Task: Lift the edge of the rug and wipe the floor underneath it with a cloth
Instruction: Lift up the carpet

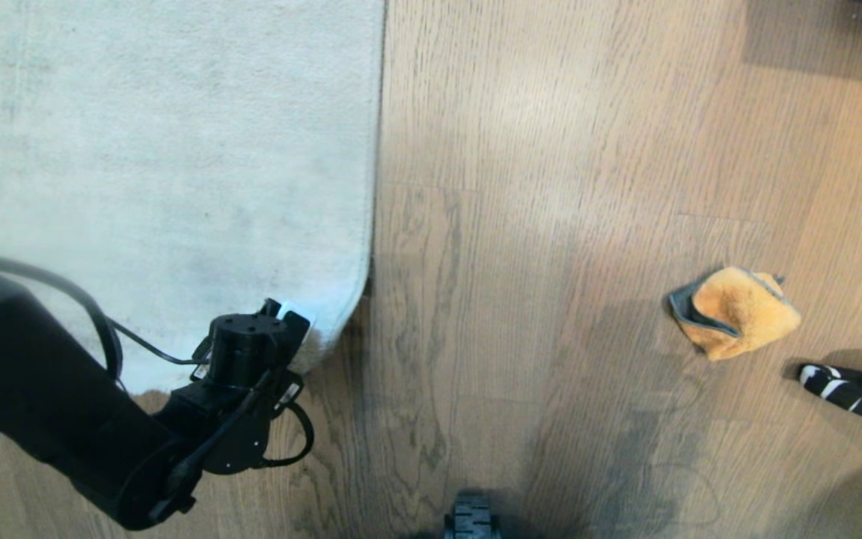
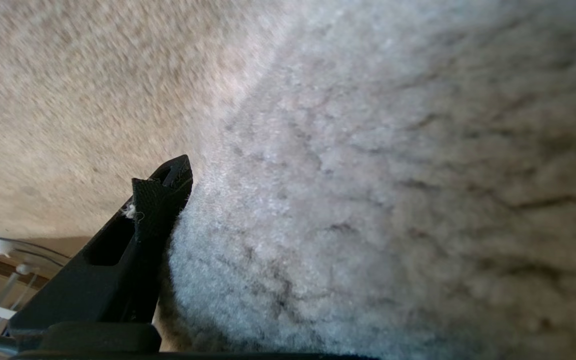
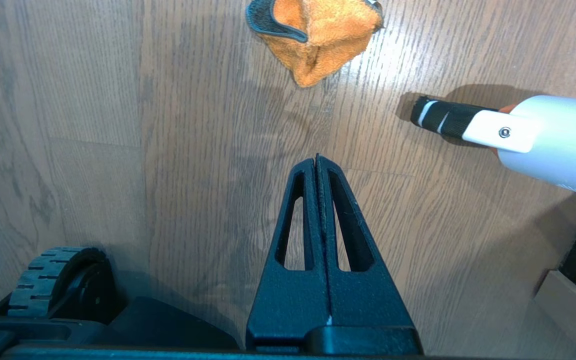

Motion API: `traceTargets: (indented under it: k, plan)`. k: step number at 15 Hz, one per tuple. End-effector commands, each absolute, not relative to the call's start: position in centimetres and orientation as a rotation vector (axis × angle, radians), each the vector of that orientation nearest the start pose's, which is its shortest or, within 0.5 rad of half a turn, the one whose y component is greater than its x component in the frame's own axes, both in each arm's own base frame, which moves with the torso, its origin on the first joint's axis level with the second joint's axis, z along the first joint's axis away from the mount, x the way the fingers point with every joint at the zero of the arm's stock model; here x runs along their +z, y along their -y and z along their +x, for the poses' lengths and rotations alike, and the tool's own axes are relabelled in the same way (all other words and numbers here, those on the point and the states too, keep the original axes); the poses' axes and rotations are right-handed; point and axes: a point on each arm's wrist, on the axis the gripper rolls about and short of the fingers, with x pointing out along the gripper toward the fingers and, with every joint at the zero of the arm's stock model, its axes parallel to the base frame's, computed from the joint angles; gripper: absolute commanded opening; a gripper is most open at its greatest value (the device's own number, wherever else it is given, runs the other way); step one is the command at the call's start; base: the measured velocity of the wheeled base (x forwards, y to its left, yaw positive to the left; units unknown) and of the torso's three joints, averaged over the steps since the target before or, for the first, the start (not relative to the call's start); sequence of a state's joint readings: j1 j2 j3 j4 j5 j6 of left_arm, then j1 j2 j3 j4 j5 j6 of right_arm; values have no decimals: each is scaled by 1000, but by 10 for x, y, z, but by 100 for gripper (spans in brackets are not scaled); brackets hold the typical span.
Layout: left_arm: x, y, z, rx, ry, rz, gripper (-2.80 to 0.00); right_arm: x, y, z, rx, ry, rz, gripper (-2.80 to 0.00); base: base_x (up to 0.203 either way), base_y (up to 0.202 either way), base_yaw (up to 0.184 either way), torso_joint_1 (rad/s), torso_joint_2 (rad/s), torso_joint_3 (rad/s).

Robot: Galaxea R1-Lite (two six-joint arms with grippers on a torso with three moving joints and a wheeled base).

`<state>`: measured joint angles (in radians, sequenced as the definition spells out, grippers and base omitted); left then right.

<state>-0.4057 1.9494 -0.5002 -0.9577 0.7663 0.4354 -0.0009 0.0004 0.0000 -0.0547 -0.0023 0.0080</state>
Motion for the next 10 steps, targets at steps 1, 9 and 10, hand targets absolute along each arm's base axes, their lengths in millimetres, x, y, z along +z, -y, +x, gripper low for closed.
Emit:
traceTargets:
  k: [1, 9, 10]
  plan:
    - [65, 96, 282, 288, -468, 712, 0, 81, 0, -23, -3, 54, 8, -280, 0, 0, 0, 0, 0, 0]
    - [89, 98, 282, 279, -355, 651, -280, 81, 0, -23, -1, 54, 8, -280, 0, 0, 0, 0, 0, 0]
    - [94, 98, 278, 276, -340, 642, -280, 81, 0, -23, -3, 54, 8, -280, 0, 0, 0, 0, 0, 0]
